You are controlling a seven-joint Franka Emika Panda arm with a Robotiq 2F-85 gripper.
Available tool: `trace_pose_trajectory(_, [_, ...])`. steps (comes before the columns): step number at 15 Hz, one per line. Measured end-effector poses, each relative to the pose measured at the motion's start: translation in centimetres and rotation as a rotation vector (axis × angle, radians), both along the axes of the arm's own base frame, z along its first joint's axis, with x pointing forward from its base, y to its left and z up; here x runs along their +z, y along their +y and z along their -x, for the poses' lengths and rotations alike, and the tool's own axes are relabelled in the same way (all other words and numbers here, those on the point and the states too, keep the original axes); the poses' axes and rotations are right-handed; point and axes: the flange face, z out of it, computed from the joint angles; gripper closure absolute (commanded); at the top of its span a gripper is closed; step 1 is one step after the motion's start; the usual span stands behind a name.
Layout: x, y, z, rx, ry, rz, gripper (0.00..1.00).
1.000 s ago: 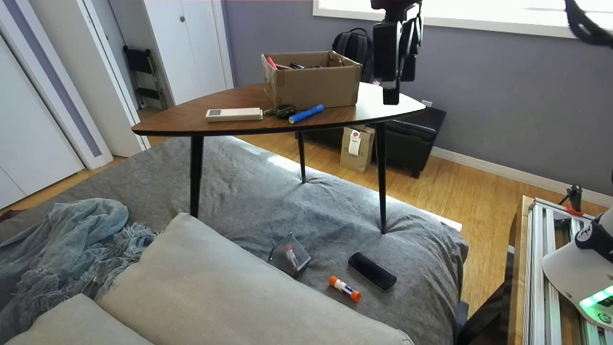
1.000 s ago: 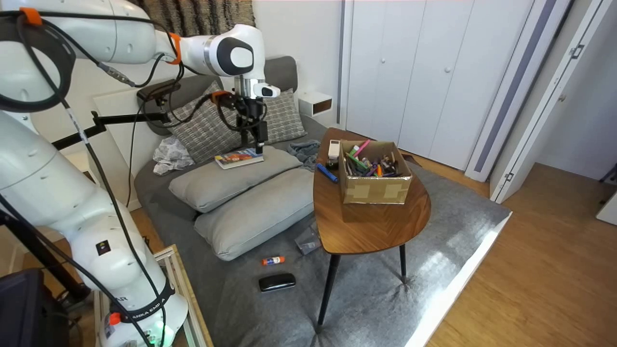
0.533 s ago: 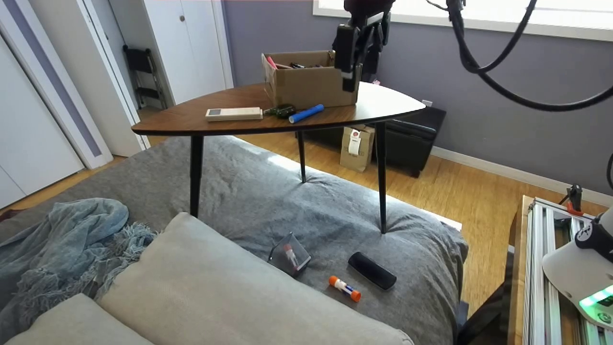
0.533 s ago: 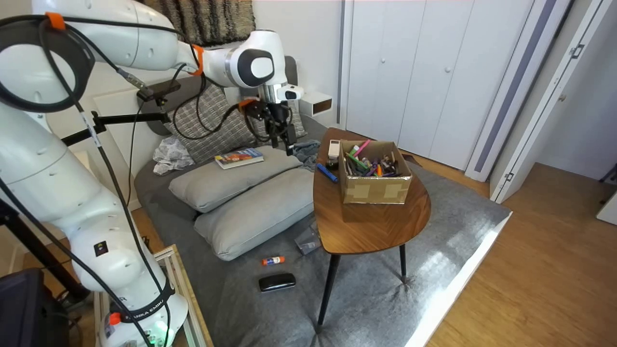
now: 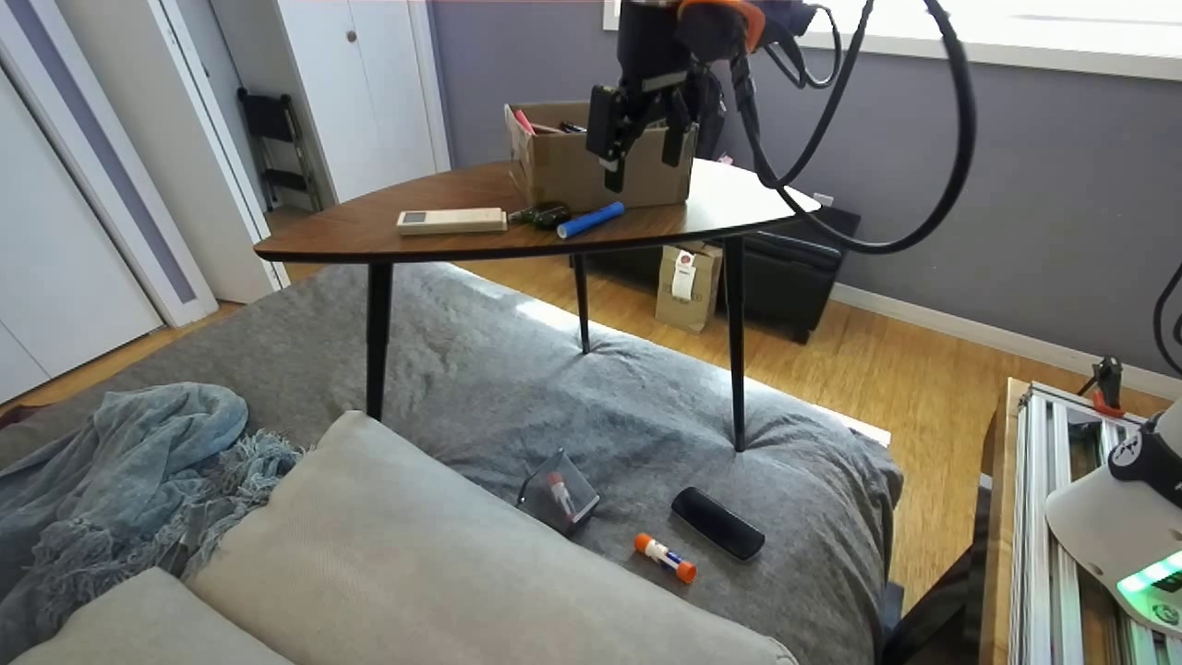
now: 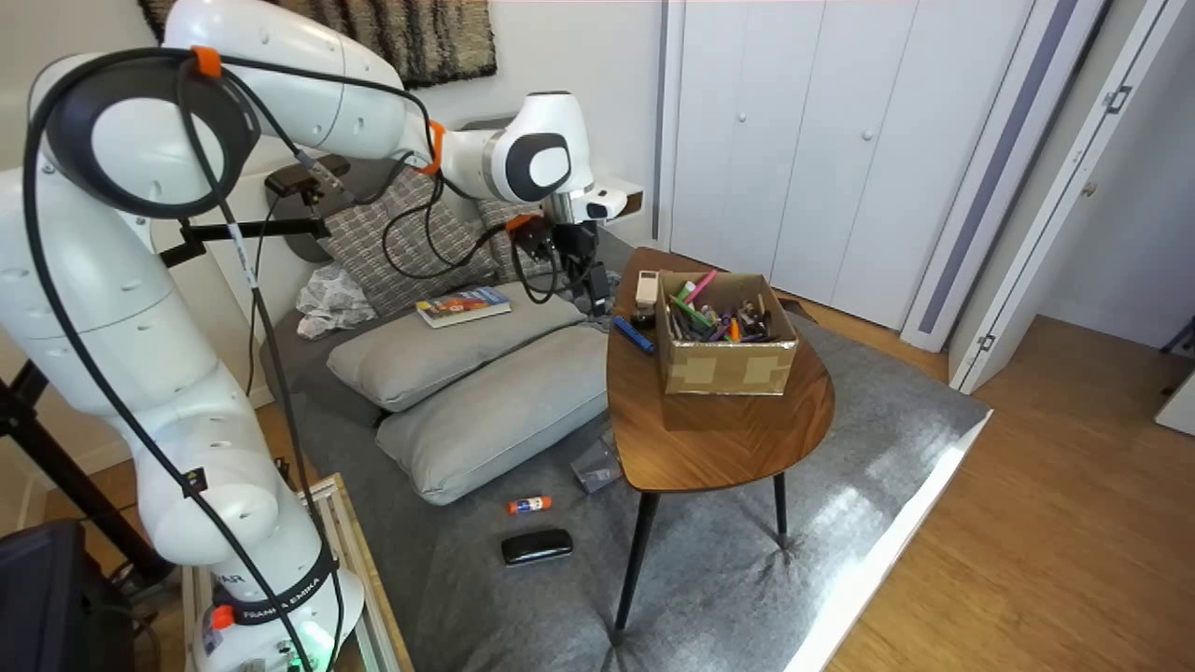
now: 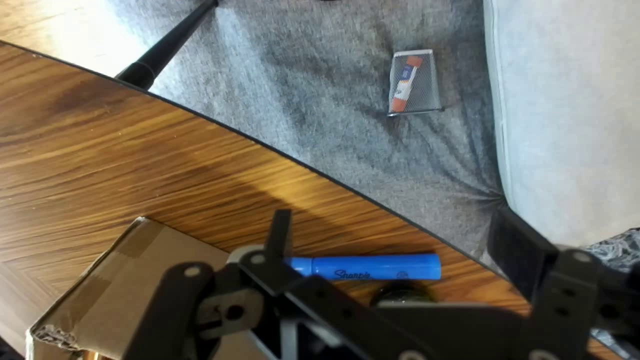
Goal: Pick up the dark object from the table and put it in the cardboard box
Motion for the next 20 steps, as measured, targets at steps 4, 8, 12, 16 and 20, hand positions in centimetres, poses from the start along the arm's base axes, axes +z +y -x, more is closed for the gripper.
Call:
trace_pose_trajectory(4, [-0.7,-0.9,-1.7,-0.039,-0.022,0.003,0.0])
trace_pose_trajectory(8, [-0.5,-0.8,-1.9,-0.041,-0.027,0.002,0.0])
trace_pose_trajectory(12, [-0.5,-0.8,-1.9,-0.042,-0.026,0.002,0.0])
trace_pose_trajectory(16, [-1.0,-1.3,-2.3,-0.048,-0.038,0.01,0.0])
trace_pose_trajectory(20, [-1.8,-1.1,-3.6,-0.039,-0.098,0.028,0.0])
